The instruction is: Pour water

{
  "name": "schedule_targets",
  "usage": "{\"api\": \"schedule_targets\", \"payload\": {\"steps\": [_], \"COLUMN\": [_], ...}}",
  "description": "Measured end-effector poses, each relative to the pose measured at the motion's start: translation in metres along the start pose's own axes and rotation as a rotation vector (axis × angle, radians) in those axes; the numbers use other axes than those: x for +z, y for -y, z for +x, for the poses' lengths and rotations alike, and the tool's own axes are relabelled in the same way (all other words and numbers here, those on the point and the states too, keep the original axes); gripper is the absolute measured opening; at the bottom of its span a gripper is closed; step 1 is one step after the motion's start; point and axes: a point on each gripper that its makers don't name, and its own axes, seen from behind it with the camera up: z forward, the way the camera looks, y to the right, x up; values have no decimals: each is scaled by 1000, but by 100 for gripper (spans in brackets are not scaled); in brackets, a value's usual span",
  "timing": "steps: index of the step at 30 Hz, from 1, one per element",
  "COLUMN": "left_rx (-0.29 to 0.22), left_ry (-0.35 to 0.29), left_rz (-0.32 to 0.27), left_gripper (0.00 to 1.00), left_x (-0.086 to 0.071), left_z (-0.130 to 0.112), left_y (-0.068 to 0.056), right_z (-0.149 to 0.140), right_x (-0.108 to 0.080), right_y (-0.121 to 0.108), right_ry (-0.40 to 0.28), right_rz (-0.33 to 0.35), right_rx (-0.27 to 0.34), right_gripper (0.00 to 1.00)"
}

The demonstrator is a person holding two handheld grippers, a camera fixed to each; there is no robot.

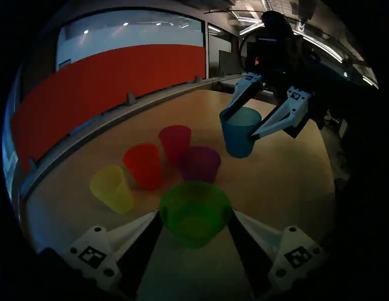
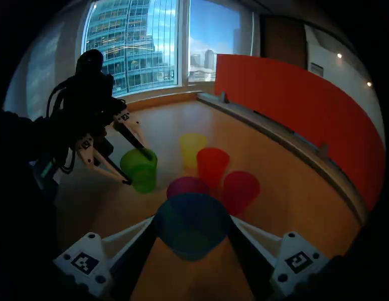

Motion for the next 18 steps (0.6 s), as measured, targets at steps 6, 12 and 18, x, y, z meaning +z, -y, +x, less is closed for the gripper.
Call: {"api": "schedule_targets", "payload": {"steps": [6, 12, 18], "left_rx": [-4, -14, -22], "left_ry": [11, 16, 22], "left_rz": [-6, -10, -12], "left_gripper": [87, 87, 87], "left_x": [5, 10, 15], "left_z": [-9, -15, -21], "left_y": [0, 1, 1], "right_z": [-7, -13, -17], "right_x": [5, 9, 12], "right_y": [-3, -5, -6], "right_ry": [16, 28, 36], "right_rz": [-2, -4, -5], "right_rx": [5, 7, 9], "right_gripper": [94, 94, 94]}}
